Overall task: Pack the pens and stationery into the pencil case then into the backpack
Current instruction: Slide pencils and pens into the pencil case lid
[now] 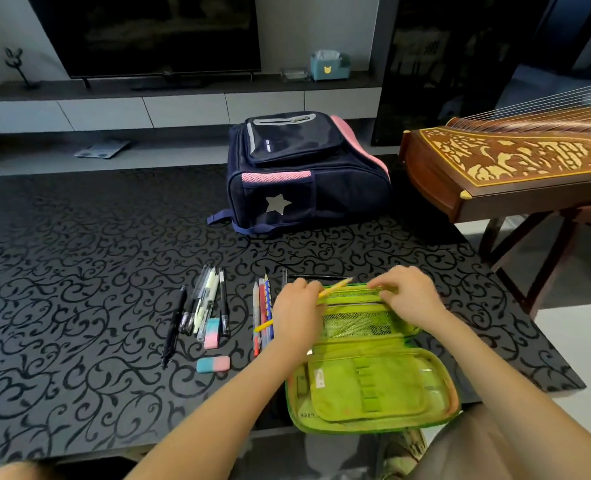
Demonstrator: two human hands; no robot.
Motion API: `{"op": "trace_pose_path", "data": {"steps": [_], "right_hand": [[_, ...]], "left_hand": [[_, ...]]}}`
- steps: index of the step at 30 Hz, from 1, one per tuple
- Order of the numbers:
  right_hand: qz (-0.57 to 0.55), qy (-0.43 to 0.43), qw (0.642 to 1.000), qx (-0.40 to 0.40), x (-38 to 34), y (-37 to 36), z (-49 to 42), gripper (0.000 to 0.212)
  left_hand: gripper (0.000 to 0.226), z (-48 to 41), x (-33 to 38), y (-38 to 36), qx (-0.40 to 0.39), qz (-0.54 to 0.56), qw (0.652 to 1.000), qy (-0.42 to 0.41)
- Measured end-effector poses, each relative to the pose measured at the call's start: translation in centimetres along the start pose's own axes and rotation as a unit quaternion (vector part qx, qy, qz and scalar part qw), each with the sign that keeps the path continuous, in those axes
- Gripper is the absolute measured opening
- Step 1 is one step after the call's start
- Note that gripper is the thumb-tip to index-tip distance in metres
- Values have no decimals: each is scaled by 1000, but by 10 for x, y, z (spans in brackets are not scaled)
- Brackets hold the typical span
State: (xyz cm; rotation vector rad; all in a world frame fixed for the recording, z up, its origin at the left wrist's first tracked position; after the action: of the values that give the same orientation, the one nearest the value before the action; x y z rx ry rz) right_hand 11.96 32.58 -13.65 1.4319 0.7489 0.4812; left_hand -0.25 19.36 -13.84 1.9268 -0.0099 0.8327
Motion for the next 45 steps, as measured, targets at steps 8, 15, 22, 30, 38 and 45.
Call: {"op": "trace_pose_path", "data": {"steps": [8, 15, 22, 30, 38, 45], "right_hand": [[-155, -217, 964, 6, 77, -30, 27, 35], [-247, -201, 944, 83, 84, -28, 37, 13], [-345, -227, 908, 69, 97, -44, 35, 24], [-335, -233, 910, 70, 101, -47, 34, 25], [-306, -234, 919, 81, 103, -46, 31, 29], [-290, -215, 929, 76, 101, -45, 31, 27]], "left_hand": [[21, -8, 66, -42, -92, 3, 996, 4], [31, -19, 98, -93, -174, -76, 982, 12], [48, -33, 96, -114, -185, -55, 978, 82], [37, -39, 95, -115, -191, -47, 971, 139], [8, -38, 99, -124, -223, -53, 961, 155], [19, -34, 129, -133, -256, -175, 951, 6]]}}
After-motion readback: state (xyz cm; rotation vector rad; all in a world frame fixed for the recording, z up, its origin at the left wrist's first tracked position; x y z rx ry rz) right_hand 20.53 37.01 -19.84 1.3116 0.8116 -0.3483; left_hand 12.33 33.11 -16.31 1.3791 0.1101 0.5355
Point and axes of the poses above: each hand's wrist, its own z-axis away from the middle knuckle, its own y-axis out of the back of the hand, x = y × z, the point moved 10 cm from there along -z, towards the middle knuckle, and after that the axes turned 11 degrees about z, right-handed, at the moved point
